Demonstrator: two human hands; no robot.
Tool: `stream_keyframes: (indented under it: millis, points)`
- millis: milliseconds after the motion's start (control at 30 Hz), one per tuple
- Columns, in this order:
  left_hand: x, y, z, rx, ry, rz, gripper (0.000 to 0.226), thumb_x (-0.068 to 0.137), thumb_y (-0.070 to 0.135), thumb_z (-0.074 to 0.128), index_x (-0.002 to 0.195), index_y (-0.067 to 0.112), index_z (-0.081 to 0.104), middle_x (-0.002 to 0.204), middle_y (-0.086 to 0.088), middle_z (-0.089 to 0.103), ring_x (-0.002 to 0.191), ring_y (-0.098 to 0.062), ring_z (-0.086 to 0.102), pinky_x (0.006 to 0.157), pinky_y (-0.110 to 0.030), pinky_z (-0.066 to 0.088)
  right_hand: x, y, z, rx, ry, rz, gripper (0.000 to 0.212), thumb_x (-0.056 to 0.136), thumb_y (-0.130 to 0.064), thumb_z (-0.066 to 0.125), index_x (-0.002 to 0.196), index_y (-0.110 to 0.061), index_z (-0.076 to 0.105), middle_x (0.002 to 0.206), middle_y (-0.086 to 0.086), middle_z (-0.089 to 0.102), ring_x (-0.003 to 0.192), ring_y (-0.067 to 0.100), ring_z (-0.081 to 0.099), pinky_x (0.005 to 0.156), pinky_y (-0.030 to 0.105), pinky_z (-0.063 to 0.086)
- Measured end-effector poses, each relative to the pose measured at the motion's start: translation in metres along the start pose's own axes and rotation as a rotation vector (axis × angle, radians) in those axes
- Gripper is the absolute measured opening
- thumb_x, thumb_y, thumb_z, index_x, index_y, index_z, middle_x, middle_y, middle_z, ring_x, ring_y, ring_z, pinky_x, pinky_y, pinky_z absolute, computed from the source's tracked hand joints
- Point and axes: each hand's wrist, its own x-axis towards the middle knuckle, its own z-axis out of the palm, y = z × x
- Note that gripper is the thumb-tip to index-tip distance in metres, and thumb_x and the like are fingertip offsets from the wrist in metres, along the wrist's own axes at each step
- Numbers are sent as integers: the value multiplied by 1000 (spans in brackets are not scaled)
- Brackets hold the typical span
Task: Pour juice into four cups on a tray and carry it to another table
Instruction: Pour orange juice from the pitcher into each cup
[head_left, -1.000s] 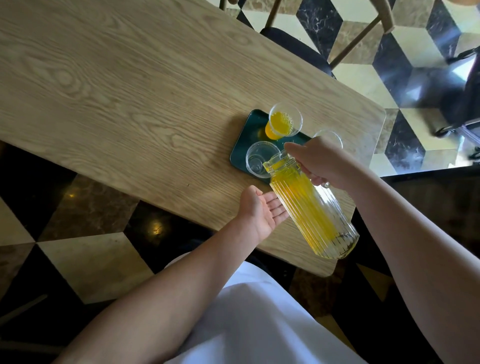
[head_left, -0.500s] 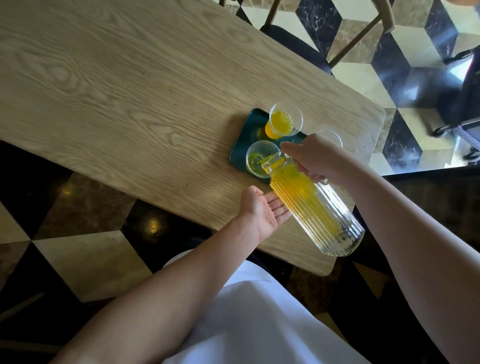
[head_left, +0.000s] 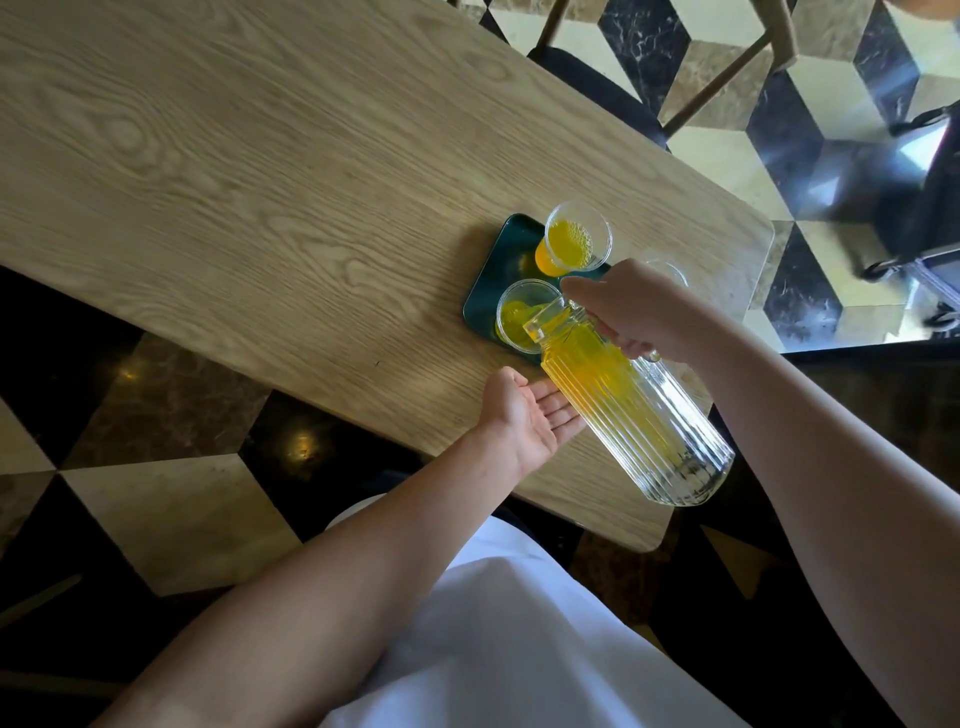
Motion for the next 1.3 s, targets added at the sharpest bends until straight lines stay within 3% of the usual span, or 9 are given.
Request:
stream_keyframes:
  millis: [167, 300, 533, 767, 967, 1100, 1300]
  points:
    - [-1, 0, 1, 13, 3, -7, 61, 98, 28, 21, 149, -2, 37, 151, -26, 43, 143, -39, 37, 119, -51, 28, 2, -2, -1, -19, -18, 16, 45, 97, -45, 51, 69, -10, 53, 50, 2, 44, 36, 13, 30, 42, 20, 25]
    - [-5, -2, 4, 15, 27, -4, 61, 99, 27, 20, 153, -2, 25, 159, -25, 29, 148, -40, 26, 120, -51, 25, 2, -3, -2, 0, -36, 32, 46, 98, -42, 52, 64, -11, 50, 42, -3, 40, 34, 11, 27, 40, 18, 23]
    - [-9, -5, 6, 47, 38, 3, 61, 100, 25, 20, 155, -1, 19, 162, -25, 20, 150, -40, 21, 119, -51, 26, 2, -6, -5, -6, -72, 68, 47, 98, -40, 52, 60, -13, 47, 38, -4, 37, 32, 10, 26, 37, 15, 22]
    - [-14, -7, 11, 58, 9, 16, 61, 100, 25, 19, 154, -3, 21, 157, -26, 31, 146, -41, 30, 116, -50, 30, 5, -13, -10, -48, -77, 88, 47, 97, -40, 51, 59, -13, 45, 37, -4, 33, 33, 11, 24, 39, 14, 20]
    - [-10, -9, 10, 44, 15, 4, 61, 100, 26, 19, 155, 0, 20, 161, -23, 26, 149, -38, 24, 117, -48, 28, 15, -17, -7, -43, -112, 147, 49, 97, -45, 47, 58, -15, 47, 48, -1, 35, 43, 12, 25, 55, 23, 18]
    - [-8, -11, 8, 20, 4, 1, 61, 99, 26, 20, 155, 1, 22, 159, -24, 30, 148, -39, 28, 115, -48, 31, 17, -20, -3, -97, -132, 175, 51, 99, -47, 42, 59, -16, 46, 48, -2, 34, 42, 11, 24, 55, 23, 17]
    - [-16, -10, 15, -57, -35, 18, 59, 99, 25, 20, 152, -2, 29, 147, -25, 47, 140, -39, 41, 99, -46, 40, 14, -36, -7, -181, -143, 138, 45, 99, -40, 40, 61, -16, 44, 52, 0, 32, 41, 12, 22, 51, 21, 17]
